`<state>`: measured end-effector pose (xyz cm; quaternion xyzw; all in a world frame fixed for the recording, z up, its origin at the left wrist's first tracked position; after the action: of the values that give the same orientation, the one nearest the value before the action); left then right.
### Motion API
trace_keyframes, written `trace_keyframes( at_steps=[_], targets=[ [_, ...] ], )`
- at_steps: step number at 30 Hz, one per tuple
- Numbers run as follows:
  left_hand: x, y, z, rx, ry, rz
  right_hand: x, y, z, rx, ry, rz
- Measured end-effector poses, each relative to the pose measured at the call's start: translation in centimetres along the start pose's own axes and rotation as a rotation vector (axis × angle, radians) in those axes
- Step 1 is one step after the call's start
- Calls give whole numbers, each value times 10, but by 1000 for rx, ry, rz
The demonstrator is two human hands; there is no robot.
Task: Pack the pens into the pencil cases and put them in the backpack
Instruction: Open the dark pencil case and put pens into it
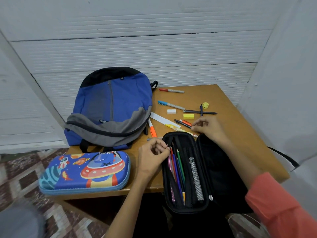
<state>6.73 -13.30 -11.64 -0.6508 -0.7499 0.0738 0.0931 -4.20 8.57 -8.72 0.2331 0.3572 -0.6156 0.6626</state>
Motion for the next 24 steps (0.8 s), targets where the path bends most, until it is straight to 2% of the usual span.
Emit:
trace_keyframes(
  at_steps=[3, 5, 9, 15, 20, 24],
  targets=[
    [1, 0, -1, -2, -9, -10, 12, -6, 21, -205, 166, 112],
    [1, 1, -1, 2, -24, -7, 20, -13, 28, -276, 261, 170],
    [0, 0, 1, -9, -49, 1, 19, -24, 25, -270, 258, 318],
    [-1, 0, 3, -9, -40, -7, 15, -25, 27, -339, 319, 390],
    [0, 0, 2, -2, -28, -13, 8, -16, 24, -252, 103, 249],
    [-1, 0, 0, 26, -36, -13, -9, -8, 32, -141, -247, 21]
  ],
)
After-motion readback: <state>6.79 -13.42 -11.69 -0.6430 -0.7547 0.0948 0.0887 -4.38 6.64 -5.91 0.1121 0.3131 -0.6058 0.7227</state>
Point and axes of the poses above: each hand's wrist, its own y-axis away from the middle knuckle, its own x-axis out of the palm, z = x × y, the point moved 1 cm from there along -y, towards the middle knuckle, and after that the axes turned 9 degrees about y, right-handed, at the moved point
